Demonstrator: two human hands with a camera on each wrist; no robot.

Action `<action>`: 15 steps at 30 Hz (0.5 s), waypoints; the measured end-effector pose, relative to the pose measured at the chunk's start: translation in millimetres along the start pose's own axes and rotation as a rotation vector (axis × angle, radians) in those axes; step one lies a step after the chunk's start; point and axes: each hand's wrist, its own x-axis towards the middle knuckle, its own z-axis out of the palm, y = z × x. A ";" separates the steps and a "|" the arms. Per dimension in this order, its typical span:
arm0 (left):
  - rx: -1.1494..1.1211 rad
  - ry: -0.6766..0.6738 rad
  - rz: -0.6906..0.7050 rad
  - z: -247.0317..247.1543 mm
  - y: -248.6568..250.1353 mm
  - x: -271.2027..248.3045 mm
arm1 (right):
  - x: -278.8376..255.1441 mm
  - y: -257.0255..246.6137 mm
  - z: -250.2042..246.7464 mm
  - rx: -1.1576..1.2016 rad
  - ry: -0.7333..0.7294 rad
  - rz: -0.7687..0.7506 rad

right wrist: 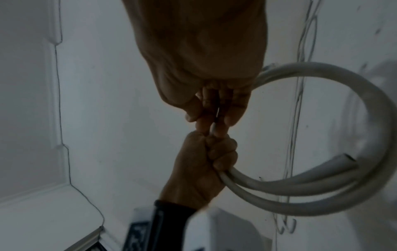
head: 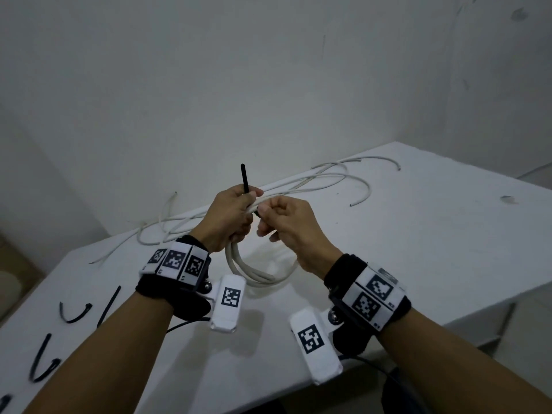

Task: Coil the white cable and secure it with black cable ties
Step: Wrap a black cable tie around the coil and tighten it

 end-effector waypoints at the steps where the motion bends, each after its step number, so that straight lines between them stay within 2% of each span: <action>1: 0.000 0.011 0.006 -1.6 -1.4 -0.4 | 1.3 -2.0 -1.8 -0.032 0.007 -0.020; 6: 0.021 0.014 0.049 -4.7 -5.0 -1.4 | 6.0 -8.2 -7.8 -0.025 0.016 -0.051; 11: 0.090 0.006 0.169 7.6 -4.0 -9.5 | 15.1 -11.2 -6.5 0.110 0.079 -0.070; 15: 0.185 0.033 0.271 12.3 -7.1 -11.2 | 22.9 -8.8 -8.3 0.131 0.172 -0.089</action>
